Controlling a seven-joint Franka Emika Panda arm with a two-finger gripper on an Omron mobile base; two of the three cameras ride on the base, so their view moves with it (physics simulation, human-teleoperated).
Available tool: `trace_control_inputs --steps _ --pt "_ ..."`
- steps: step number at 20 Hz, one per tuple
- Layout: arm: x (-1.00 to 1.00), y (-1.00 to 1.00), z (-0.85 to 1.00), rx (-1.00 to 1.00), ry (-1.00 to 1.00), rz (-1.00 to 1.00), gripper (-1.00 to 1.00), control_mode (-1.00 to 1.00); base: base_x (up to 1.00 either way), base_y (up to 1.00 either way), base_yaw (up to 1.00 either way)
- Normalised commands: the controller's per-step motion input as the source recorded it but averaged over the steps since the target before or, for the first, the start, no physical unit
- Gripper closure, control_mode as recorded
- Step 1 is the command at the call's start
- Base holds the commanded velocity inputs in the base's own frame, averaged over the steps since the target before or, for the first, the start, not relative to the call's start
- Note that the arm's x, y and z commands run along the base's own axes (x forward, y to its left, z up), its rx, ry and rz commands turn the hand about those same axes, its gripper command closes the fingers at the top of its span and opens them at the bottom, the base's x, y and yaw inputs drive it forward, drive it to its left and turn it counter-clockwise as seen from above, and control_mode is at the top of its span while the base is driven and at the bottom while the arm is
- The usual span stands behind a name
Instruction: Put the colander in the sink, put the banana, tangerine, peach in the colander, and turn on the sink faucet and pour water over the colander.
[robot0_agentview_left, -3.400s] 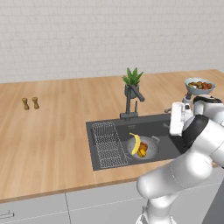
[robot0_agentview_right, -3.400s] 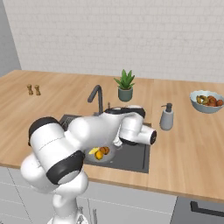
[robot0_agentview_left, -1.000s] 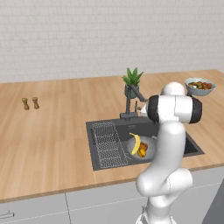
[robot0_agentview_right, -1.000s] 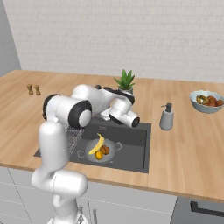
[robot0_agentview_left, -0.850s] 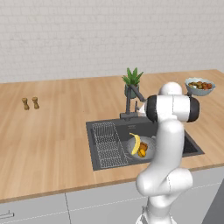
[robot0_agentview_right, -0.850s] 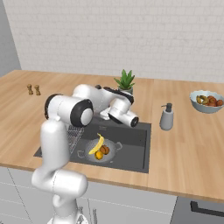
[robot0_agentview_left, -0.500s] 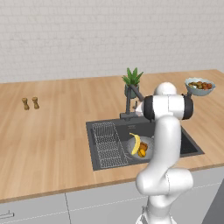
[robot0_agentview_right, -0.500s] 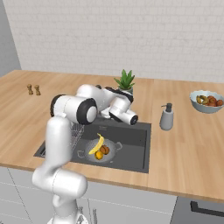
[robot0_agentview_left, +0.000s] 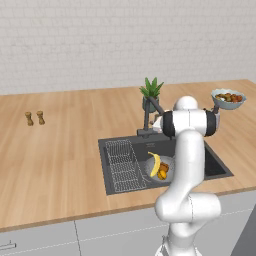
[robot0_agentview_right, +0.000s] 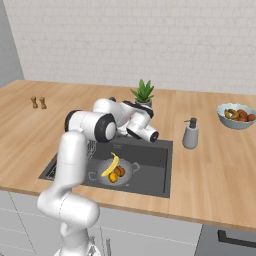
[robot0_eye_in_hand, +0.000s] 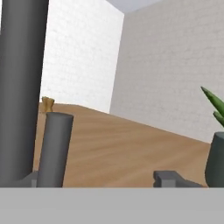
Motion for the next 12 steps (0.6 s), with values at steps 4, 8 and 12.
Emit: trace_control_inputs --steps 4,8,12 --pt "0.22 -0.17 0.0 0.05 0.0 0.0 1.0 -1.0 0.0 0.0 0.0" --pt "0.37 -0.25 0.0 0.06 0.0 0.0 1.0 -1.0 0.0 0.0 0.0" --pt "0.3 -0.61 -0.01 0.09 0.0 -0.06 1.0 -1.0 0.0 0.0 0.0"
